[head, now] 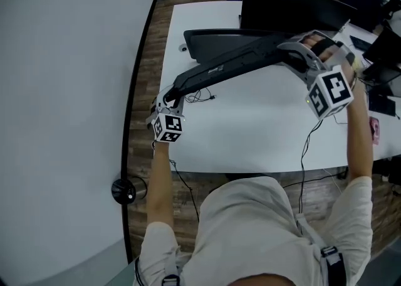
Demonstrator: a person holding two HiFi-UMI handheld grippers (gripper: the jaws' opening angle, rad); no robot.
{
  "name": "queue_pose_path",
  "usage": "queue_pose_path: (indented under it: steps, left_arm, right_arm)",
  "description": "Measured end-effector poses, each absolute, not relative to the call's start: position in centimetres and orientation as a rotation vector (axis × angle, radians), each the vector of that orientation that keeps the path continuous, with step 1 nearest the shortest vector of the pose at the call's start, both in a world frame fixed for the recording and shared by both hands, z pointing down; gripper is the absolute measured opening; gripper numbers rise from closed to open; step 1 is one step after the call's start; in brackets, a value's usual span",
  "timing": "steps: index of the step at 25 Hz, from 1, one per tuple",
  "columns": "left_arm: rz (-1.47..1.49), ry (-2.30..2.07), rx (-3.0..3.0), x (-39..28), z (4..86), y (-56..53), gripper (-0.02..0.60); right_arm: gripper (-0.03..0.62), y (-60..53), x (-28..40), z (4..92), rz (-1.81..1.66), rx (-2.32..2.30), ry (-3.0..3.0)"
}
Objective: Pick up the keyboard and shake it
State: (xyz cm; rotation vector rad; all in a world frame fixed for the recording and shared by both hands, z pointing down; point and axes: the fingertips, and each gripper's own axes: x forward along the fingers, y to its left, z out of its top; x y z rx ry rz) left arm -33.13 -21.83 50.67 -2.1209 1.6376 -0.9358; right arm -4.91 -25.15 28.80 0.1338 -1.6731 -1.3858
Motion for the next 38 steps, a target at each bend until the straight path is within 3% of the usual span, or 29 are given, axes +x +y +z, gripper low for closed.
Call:
queue_pose_path:
  steps: [7,21,31,38]
  left_arm:
    - [-1.167,1.468,-1.774,-35.9,42.3,-21.2,0.132]
    - [-1.43,0.975,-1.427,-30.8,33.0,-22.0,0.132]
    - [-1.51,0.779,-1.3,-24.3,32.2,-21.0,0.132]
    - [-1.391,0.98,-1.436,-22.5,35.4,-18.0,0.138]
  right_arm:
    - [0.12,-24.9,-2.6,31.2,-1.46,0.463,-1.796]
    - [0.117,-20.9,2.7,41.4,-1.182,0.936,-2.083]
    - [0.117,-17.3,6.3,48.1,-0.981,1.161,-2.197]
    - [0.124,-18.8,11.0,44.4,-1.02,1.084,-2.122]
